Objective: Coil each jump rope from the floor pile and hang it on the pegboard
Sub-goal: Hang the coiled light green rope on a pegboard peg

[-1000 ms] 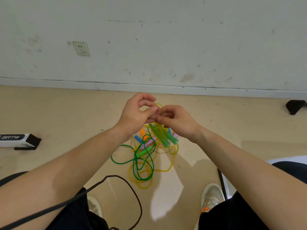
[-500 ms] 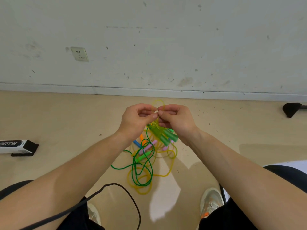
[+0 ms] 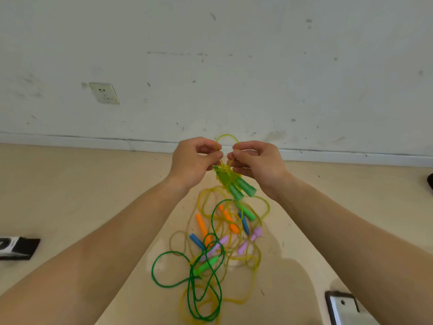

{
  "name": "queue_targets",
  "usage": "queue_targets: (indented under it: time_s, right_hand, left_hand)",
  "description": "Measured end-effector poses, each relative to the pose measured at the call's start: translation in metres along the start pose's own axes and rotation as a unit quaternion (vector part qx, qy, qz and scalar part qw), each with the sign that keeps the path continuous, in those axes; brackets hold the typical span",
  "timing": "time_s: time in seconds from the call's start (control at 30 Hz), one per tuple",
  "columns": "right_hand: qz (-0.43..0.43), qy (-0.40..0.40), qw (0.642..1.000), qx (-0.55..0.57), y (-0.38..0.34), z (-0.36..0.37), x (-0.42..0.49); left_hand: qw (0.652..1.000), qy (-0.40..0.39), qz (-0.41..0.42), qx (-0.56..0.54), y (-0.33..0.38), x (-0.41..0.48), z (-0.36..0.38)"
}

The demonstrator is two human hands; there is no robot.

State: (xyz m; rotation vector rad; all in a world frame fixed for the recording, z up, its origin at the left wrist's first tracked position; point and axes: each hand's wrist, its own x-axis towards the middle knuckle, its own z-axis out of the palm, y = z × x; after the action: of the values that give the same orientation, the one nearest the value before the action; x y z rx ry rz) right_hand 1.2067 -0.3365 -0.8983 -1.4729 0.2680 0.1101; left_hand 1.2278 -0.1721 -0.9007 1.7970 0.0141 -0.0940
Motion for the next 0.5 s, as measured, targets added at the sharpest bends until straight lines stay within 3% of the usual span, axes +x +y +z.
queue_targets:
  time_s: [0.2,0.5]
  right_hand:
    - [0.047,0.021,0.999,0.01,-0.094,0.011,0.017]
    - [0.073,0.044,0.996,0.028,-0.342,0.025,-0.056]
  left_hand:
    - [0.996,0.01,-0.07,-0.047,0.09,0.033,-0.021]
    - [0.996,-0.008,-0.084,-0.032,0.347,0.008,-0.072]
